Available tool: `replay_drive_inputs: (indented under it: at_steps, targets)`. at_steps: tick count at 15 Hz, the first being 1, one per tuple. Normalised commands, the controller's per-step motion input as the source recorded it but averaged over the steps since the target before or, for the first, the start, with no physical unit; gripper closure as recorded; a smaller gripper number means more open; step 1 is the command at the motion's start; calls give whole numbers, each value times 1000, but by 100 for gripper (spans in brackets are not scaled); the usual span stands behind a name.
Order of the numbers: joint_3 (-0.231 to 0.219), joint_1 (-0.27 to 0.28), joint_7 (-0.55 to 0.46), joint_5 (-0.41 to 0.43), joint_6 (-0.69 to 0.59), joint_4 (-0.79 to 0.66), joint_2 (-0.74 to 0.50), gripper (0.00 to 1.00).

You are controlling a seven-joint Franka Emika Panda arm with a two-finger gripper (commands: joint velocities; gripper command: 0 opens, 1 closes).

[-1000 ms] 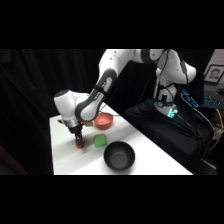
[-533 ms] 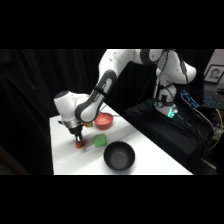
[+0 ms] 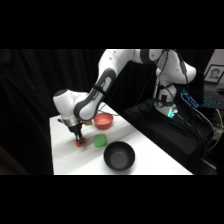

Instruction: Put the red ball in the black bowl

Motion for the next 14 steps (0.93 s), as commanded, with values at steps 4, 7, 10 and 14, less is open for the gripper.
replay_drive_inputs:
  at_steps: [4, 7, 10, 14]
  targets:
    - [54, -58, -139, -44, -241, -184, -401, 97]
    - [60, -59, -153, -39, -200, -267, -461, 97]
    - [68, -53, -149, -29, -190, -282, -413, 97]
    - [76, -29, -145, -18, -96, -355, -410, 97]
